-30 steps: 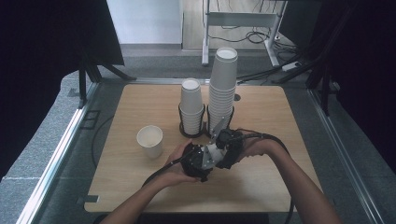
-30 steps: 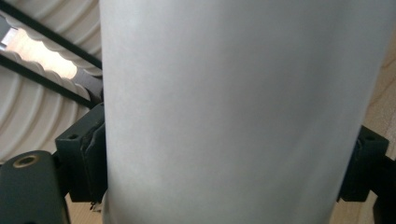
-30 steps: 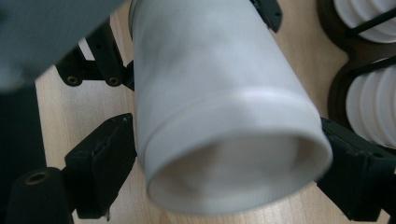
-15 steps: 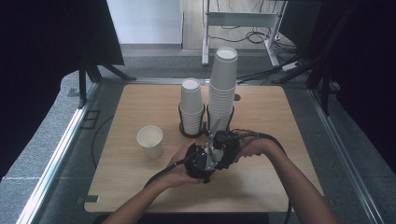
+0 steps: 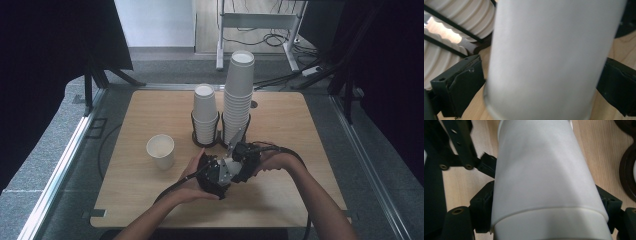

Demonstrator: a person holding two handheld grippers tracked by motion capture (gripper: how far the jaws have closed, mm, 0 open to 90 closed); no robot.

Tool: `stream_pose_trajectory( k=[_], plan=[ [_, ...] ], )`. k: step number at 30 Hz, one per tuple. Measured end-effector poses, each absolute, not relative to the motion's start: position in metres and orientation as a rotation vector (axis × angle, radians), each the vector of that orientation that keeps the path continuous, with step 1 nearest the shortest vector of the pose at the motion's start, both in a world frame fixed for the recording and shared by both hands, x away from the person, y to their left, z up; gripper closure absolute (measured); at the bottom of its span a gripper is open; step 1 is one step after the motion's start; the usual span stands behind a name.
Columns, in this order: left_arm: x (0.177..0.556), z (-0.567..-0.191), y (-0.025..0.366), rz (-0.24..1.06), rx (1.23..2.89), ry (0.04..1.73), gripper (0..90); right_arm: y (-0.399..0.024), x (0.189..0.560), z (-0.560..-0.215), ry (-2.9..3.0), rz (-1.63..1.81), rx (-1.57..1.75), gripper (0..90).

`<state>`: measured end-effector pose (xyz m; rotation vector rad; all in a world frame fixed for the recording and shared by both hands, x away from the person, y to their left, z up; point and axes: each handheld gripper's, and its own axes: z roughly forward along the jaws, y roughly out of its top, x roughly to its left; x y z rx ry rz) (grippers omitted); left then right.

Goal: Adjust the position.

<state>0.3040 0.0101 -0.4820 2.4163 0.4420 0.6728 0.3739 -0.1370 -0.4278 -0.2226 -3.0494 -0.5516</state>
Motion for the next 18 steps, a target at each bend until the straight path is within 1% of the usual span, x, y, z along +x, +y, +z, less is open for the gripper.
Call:
stream_pose_trajectory(
  k=[8,14,18],
  plan=[
    [0.296,-0.475,0.019,0.675,2.386,0.452,0.0,-0.148,0.379,-0.435,-3.054,-0.612,-0.317,22.0],
    [0.294,-0.476,0.031,0.633,2.340,0.524,0.1,-0.156,0.379,-0.438,-3.047,-0.737,-0.386,22.0],
    [0.292,-0.474,0.038,0.636,2.291,0.556,0.5,-0.161,0.379,-0.445,-3.037,-0.790,-0.407,21.9]
  ],
)
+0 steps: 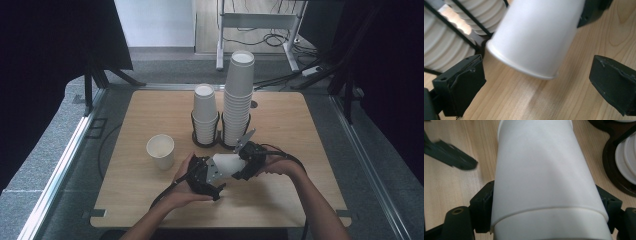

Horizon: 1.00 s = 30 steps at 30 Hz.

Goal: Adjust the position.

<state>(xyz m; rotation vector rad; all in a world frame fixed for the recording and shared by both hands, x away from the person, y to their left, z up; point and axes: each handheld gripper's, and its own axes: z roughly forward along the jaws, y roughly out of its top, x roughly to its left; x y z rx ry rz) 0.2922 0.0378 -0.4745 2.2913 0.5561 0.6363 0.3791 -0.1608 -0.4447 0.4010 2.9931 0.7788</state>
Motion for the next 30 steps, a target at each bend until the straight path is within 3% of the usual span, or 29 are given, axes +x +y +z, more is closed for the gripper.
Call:
stream_pose_trajectory(
  k=[30],
  plan=[
    [0.291,-0.478,0.063,0.500,2.188,0.691,3.3,-0.179,0.365,-0.433,2.635,1.260,0.565,21.9]
  ],
)
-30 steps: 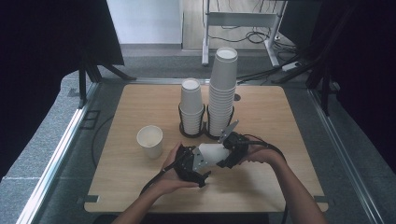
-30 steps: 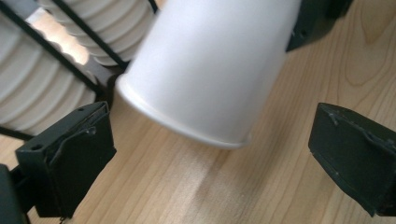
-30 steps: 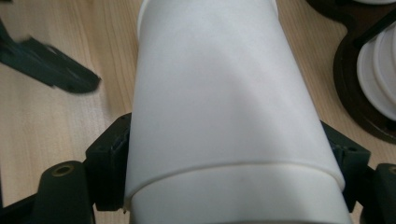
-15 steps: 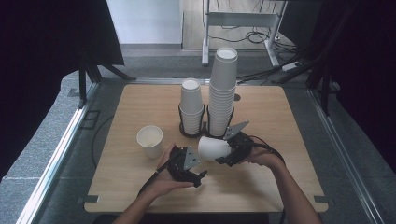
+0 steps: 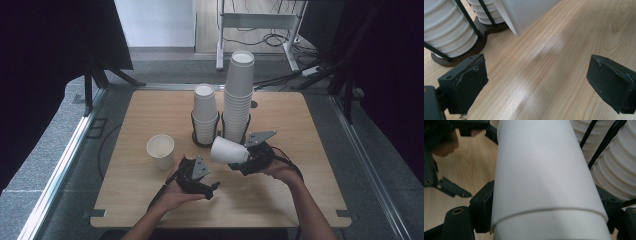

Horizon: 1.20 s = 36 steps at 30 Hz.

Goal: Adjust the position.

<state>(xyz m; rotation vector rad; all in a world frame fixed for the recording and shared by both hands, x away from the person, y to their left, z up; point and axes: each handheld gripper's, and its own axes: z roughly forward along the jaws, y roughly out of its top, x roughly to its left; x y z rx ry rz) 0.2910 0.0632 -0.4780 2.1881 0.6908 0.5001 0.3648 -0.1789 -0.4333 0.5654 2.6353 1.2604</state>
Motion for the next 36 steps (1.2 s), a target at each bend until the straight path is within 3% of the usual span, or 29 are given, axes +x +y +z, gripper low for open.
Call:
stream_pose_trajectory(
  k=[27,36],
  plan=[
    [0.295,-0.487,0.068,0.412,2.157,0.780,6.0,-0.182,0.339,-0.455,2.331,1.592,0.759,21.9],
    [0.297,-0.490,0.071,0.330,2.119,0.818,7.5,-0.189,0.331,-0.467,2.240,1.667,0.791,21.7]
  ],
)
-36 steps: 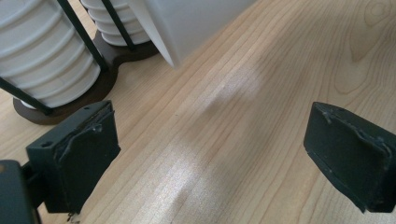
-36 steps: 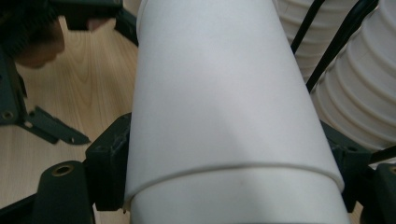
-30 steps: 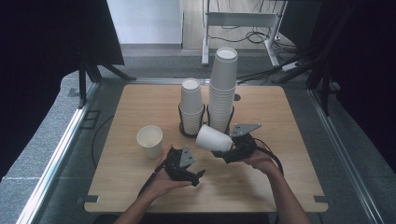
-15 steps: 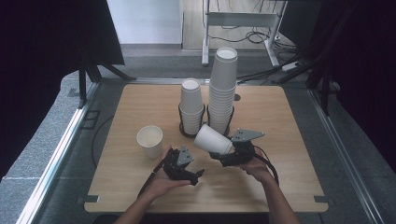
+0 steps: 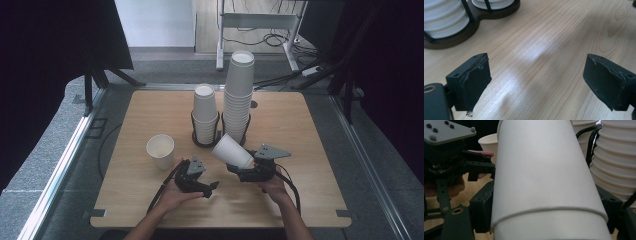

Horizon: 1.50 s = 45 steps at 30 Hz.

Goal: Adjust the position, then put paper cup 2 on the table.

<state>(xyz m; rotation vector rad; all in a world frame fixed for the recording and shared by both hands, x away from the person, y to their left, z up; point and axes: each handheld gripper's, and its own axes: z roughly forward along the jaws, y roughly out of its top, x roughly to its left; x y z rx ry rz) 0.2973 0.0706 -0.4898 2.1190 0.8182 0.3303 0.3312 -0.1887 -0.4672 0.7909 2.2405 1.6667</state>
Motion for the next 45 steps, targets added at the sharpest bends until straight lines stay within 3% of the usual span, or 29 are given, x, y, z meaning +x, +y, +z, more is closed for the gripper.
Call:
stream_pose_trajectory(
  k=[20,34,45],
  plan=[
    [0.302,-0.485,0.078,0.191,1.976,0.900,8.3,-0.196,0.317,-0.474,2.136,1.785,0.788,21.7],
    [0.299,-0.483,0.081,0.167,1.919,0.906,8.3,-0.196,0.315,-0.476,2.124,1.772,0.785,21.6],
    [0.299,-0.471,0.086,0.092,1.777,0.920,8.3,-0.198,0.312,-0.477,2.090,1.773,0.790,21.7]
  ],
)
